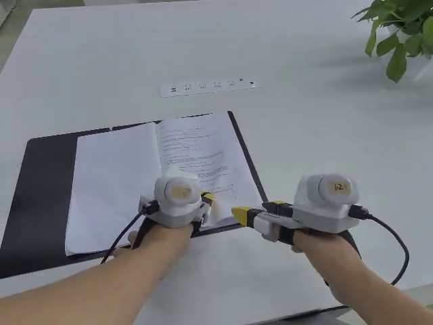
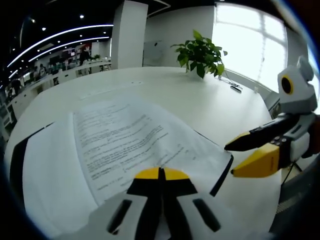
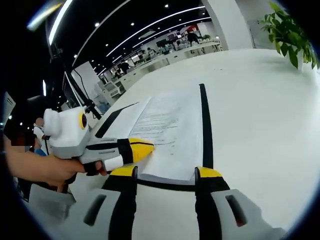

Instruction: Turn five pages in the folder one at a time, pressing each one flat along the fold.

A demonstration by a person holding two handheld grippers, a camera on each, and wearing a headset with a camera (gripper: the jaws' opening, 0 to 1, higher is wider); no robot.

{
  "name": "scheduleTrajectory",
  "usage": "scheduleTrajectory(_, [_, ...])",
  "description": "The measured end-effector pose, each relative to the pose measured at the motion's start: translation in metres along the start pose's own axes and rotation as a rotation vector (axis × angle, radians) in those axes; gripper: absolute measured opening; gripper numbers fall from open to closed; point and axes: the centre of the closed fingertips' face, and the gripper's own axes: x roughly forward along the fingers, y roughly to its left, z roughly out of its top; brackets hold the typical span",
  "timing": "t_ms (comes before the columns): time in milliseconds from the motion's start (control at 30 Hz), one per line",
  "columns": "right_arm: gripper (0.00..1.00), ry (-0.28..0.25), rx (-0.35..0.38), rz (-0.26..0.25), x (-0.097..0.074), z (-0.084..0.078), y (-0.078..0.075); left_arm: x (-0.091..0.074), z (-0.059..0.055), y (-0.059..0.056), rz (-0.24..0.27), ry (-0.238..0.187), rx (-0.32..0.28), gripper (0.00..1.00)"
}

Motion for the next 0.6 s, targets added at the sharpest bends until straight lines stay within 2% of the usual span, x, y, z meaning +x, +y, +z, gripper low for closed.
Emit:
scheduleTrajectory(100, [0.45,0.011,0.005,-0.014,0.003,-0.005,-0.003,0.000,0.000,0.000,0.000,-0.001,0.001,0.00])
scheduleTrajectory(300, [0.42,-0.014,0.058,-0.008,0.001,-0.003,-0.003,0.000,0.000,0.000,-0.001,-0.003,0.008,0.00])
scheduleTrajectory(400, [0.33,-0.008,0.058,-0.011,0.002,-0.004,-0.003,0.000,0.000,0.000,0.000,-0.002,0.009,0.00])
scheduleTrajectory(600, [0.18,-0.022,0.076,-0.065,0.002,-0.003,-0.015,-0.001,0.000,0.000,0.001,0.001,0.005,0.00])
